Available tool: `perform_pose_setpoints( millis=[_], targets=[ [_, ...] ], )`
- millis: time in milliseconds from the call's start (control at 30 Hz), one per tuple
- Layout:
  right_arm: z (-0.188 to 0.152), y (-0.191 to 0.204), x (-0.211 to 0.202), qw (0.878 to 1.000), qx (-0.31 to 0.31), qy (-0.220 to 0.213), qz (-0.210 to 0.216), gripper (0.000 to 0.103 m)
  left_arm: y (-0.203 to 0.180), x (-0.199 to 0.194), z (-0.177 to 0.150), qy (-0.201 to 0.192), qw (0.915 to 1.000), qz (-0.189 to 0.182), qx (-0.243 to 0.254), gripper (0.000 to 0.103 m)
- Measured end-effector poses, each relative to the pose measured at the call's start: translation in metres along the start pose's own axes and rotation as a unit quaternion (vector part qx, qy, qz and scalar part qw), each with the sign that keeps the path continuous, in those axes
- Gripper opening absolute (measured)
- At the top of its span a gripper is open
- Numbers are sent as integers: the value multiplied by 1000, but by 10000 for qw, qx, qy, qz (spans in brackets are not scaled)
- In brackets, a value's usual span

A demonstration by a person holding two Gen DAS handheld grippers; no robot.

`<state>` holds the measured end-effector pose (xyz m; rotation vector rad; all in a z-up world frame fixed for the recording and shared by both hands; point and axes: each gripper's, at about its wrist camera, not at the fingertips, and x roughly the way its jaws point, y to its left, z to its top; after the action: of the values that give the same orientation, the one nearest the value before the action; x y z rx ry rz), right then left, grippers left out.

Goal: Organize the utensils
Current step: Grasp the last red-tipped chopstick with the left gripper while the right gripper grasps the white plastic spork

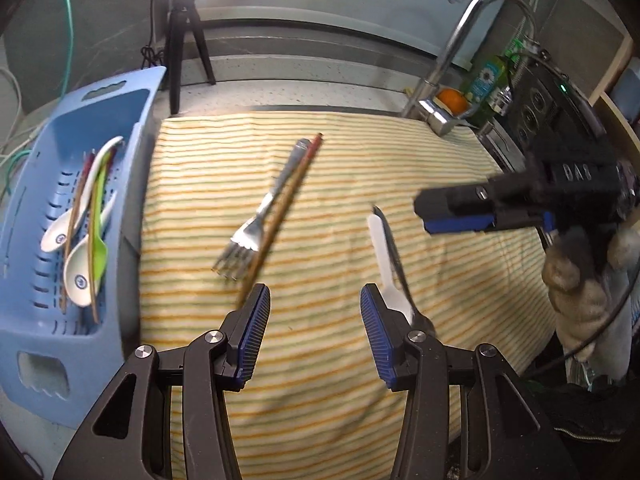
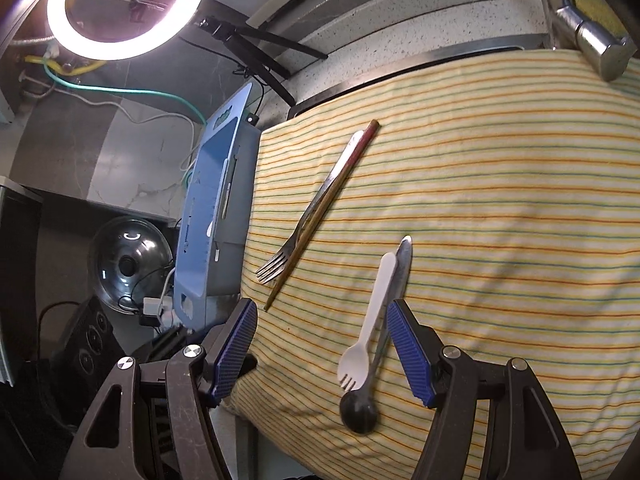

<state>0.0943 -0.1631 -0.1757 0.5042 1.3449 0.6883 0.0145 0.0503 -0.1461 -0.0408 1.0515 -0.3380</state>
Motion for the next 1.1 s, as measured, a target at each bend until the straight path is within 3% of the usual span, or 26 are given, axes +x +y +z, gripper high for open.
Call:
perform_pose_setpoints(
  millis=[267,367,533,1100],
  targets=[
    [-3,-2,10,9999,118,30,-31,57,10,20,13,196,9996,-105,155,41],
    [-1,-7,11,9997,259,35,-7,50,9,31,19,294,9993,-140,198,34],
    [-2,-7,21,9993,355,94,-97,46,7,47,32,412,9985,-209,291,24],
    [-10,-16,38,9972,621,194,-377,42,9,81,51,722,9959,-34,551,24]
  ],
)
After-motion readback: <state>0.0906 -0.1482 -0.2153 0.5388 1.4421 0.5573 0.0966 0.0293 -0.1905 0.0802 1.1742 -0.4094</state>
